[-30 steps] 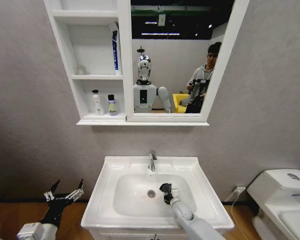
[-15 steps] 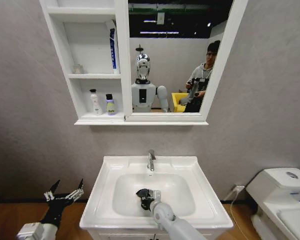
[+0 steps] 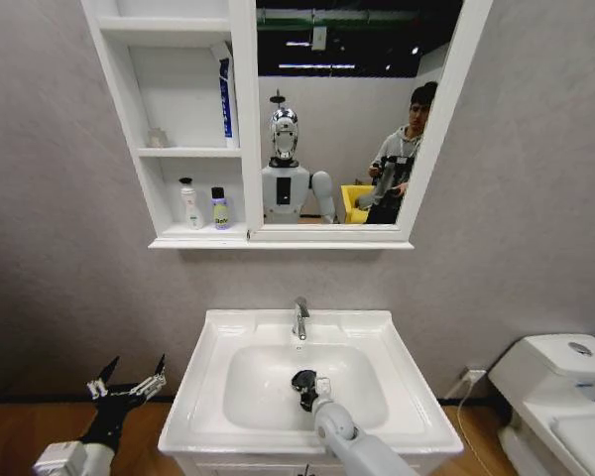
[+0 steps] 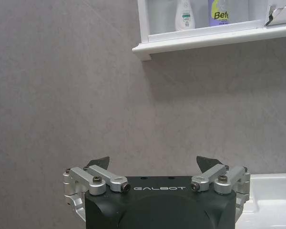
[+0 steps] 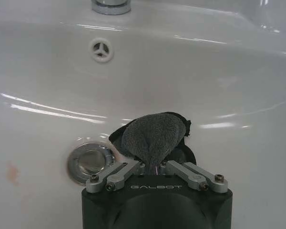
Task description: Move facial cleanser and shampoo from washbasin to cabinet, then wipe washbasin with towel.
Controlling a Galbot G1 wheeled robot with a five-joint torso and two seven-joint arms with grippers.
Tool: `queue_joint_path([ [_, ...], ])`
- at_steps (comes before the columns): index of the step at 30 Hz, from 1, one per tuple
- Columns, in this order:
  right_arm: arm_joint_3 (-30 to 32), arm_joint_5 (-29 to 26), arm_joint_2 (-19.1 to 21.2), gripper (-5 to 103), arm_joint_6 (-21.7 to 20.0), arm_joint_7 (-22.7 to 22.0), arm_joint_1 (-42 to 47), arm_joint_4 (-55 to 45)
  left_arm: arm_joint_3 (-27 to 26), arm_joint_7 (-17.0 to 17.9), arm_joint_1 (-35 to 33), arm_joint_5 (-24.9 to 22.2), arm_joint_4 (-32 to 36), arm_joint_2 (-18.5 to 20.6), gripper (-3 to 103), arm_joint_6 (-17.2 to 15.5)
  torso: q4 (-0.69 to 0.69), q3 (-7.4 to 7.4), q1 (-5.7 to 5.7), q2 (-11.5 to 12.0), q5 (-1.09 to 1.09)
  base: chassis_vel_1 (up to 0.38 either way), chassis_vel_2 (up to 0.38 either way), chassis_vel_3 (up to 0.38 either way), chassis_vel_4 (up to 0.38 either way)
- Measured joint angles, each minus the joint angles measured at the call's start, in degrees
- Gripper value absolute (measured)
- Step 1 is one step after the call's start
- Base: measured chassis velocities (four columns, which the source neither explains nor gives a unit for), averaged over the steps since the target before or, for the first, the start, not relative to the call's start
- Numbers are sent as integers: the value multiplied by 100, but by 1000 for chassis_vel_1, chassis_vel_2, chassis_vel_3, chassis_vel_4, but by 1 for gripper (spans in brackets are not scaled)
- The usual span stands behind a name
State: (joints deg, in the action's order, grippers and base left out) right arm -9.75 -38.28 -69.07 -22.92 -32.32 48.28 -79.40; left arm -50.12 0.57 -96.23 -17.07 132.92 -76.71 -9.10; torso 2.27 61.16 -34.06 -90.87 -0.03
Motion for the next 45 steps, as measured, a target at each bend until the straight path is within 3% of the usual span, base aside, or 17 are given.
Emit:
queue_joint_path([
  [4,196,99,329,8,15,-186,114,-68,0,0,0,0,0,0,100,0,1,1,0,0,1,0,0,0,0],
  [10,208,-41,327,8,31,-156,142,-100,0,0,-1,0,0,0,100,0,5,2,0,1,-3,0,0,0,0],
  [14,-65,-915,50,8,178,384,42,-229,1,0,0,0,0,0,100,0,5,6,-3,5,6,0,0,0,0],
  [15,-65,-915,50,8,178,384,42,-229,1,0,0,0,0,0,100,0,5,6,-3,5,6,0,0,0,0],
  [17,-278,-1325,-113,8,457,956,-48,-289,0,0,0,0,0,0,100,0,3,8,-3,6,8,0,0,0,0],
  [23,-426,-2061,-314,8,644,1423,-233,-453,0,0,0,0,0,0,100,0,2,5,-2,5,5,0,0,0,0],
  [29,-382,-2424,-386,8,478,965,-287,-461,0,0,0,0,0,0,100,0,2,4,-2,4,4,0,0,0,0],
  [35,-102,-2263,-229,8,-114,-205,-186,-370,0,0,0,0,0,0,100,0,3,3,-1,3,3,0,0,0,0],
  [39,47,-1879,-51,8,-158,-462,-129,-365,0,0,0,0,0,0,100,0,2,3,-1,3,3,0,0,0,0],
  [45,53,-1827,7,8,-153,-379,-126,-421,0,0,0,0,0,0,100,0,5,3,-1,3,1,0,0,0,0],
])
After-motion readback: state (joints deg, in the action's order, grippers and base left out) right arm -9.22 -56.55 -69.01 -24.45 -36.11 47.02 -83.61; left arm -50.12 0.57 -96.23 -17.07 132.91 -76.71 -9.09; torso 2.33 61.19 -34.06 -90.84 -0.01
